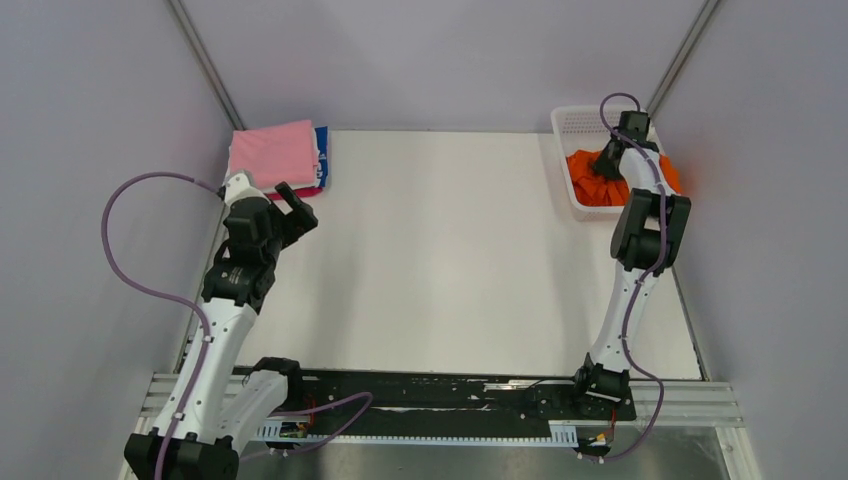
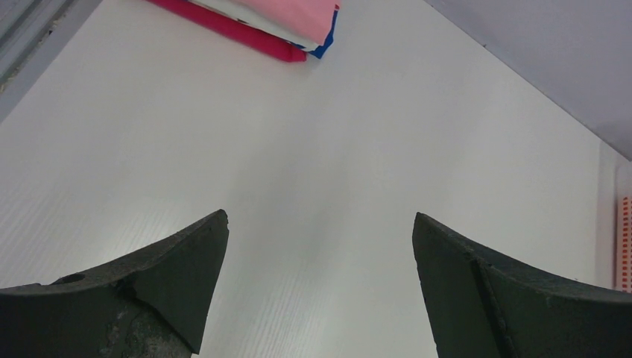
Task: Fold and stack the t-shirts
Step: Grab crumpled tshirt from bin with the right arm, then move the tshirt to the center of the board
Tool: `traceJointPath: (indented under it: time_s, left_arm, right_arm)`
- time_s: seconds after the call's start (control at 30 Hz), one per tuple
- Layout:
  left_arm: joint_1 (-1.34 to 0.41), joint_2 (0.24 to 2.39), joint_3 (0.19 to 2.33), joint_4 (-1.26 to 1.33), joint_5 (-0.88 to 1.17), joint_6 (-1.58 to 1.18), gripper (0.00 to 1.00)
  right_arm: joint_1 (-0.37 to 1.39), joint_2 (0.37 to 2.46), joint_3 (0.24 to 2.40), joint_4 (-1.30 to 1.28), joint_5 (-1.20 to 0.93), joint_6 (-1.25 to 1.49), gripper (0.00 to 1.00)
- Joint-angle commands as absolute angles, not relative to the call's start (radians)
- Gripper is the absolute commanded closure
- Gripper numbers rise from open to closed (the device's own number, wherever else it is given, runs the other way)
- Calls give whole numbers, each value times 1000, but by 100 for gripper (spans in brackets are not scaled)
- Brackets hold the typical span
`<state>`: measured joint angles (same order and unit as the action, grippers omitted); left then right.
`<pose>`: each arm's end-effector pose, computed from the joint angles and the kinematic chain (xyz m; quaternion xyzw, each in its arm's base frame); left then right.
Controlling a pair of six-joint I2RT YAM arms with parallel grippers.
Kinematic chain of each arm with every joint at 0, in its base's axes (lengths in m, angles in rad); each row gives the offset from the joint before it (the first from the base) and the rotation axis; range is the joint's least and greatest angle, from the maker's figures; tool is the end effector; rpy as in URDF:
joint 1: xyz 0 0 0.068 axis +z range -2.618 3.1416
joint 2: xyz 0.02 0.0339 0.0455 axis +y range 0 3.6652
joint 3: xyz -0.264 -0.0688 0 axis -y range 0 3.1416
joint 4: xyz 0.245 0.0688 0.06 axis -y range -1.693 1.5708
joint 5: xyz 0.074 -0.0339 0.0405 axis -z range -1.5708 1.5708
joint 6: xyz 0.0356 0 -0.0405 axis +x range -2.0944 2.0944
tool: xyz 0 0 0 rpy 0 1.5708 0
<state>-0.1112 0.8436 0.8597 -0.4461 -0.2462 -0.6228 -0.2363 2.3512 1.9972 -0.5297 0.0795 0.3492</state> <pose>0.1870 -0.0121 0.3294 -0.2755 0.7914 -0.0958 0.5373 0.5105 -0.1258 0.1878 0.2843 0.8969 -0.0184 0.3381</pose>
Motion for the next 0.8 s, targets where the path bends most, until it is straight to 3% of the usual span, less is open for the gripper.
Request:
traceJointPath:
  time_s: [0.0, 0.07, 0.37, 0.6, 0.77]
  left_arm:
    - [-111, 848, 918, -439, -257, -608, 0]
    - [-111, 844, 921, -438, -248, -603, 0]
    - [-111, 721, 838, -371, -207, -606, 0]
    - [-112, 716, 839, -383, -157, -623, 0]
    - [-110, 718, 852, -439, -147, -630, 0]
  right_arm:
    - [-232, 2273, 2140, -544, 17, 299, 91]
    - [-232, 2192, 2175, -543, -22, 286, 100]
    - [-176, 1765, 2045, -535, -555, 268, 100]
    - [137, 1614, 2036, -550, -794, 108, 100]
    - [324, 1574, 1957, -555, -740, 16, 100]
